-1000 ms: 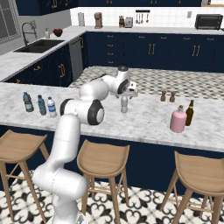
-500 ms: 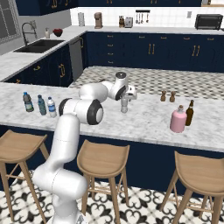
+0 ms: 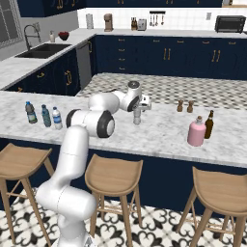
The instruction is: Move the plastic bottles in the middle to the plastics group, and the glass bottles in the middle to the glass group.
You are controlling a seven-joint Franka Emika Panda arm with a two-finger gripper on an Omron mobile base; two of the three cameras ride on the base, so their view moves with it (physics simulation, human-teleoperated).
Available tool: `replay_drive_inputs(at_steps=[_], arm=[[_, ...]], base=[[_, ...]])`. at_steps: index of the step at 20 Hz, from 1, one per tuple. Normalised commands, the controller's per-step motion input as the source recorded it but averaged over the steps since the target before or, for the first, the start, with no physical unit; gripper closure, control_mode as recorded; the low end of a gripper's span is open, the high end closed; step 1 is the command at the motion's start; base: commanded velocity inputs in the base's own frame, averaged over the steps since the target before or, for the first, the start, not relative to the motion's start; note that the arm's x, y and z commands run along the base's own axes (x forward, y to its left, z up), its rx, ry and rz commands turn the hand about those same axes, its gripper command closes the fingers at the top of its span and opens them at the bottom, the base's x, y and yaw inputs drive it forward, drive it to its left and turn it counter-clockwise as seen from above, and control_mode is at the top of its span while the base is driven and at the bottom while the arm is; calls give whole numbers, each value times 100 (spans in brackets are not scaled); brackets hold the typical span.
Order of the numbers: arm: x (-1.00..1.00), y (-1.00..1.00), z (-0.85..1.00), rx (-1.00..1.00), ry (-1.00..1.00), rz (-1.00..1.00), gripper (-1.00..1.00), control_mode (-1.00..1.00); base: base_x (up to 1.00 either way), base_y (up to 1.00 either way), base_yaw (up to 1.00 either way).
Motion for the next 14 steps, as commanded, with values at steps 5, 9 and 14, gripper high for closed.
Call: replay_drive_inputs(at_steps=[5, 9, 14], arm=[[7, 0, 0, 0, -1, 0, -100, -100], [0, 0, 0, 0, 0, 0, 100, -100], [-19, 0, 0, 0, -2, 0, 100, -100]], base=[[0, 0, 0], [0, 0, 0], [0, 0, 0]])
